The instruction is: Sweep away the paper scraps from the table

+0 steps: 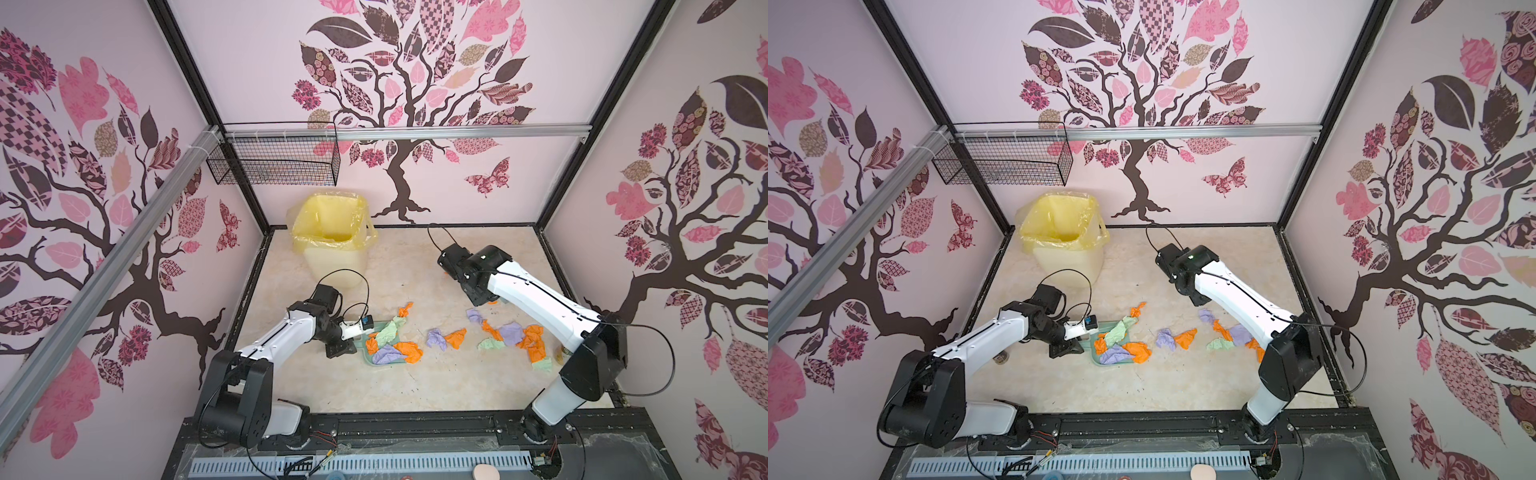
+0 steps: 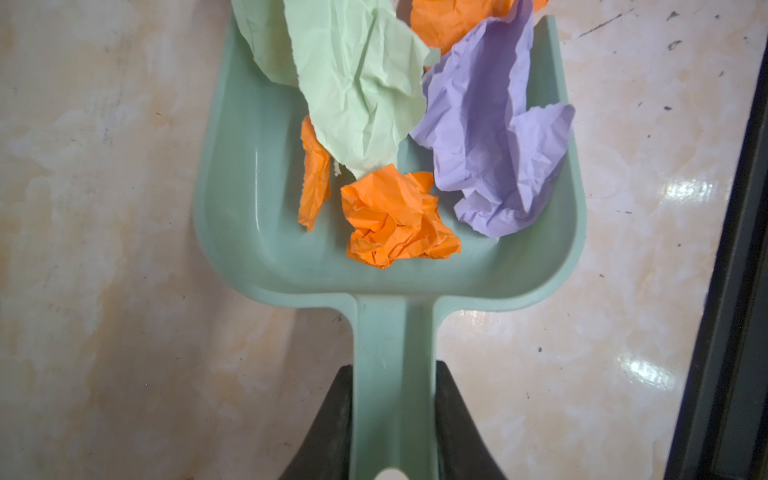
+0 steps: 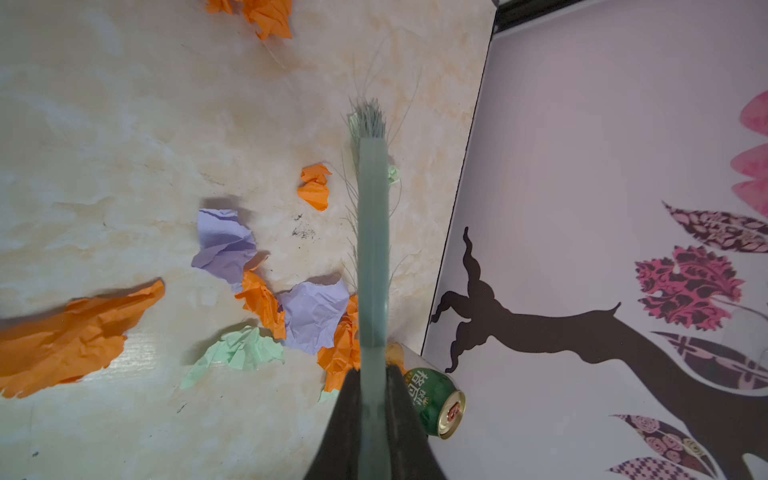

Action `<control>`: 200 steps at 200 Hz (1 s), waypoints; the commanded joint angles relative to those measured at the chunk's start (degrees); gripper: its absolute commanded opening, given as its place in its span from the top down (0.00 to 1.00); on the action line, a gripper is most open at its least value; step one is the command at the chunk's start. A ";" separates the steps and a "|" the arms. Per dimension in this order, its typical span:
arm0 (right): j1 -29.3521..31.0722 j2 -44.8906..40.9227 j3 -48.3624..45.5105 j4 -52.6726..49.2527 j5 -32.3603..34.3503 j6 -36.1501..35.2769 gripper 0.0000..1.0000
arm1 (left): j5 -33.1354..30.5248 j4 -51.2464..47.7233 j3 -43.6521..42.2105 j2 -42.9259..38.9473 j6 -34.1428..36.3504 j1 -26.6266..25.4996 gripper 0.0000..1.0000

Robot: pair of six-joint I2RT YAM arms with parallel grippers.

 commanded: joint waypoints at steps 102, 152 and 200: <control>15.05 7.93 -0.30 0.61 -19.74 19.55 1.00 | 1.04 2.30 2.46 2.56 -2.22 -2.31 1.00; 20.54 12.35 6.51 2.88 -24.18 21.99 1.00 | 0.97 2.48 1.83 2.10 -2.42 -2.69 1.00; 23.79 15.96 13.03 5.28 -27.90 22.05 1.00 | 1.57 2.50 1.67 2.14 -2.84 -2.76 1.00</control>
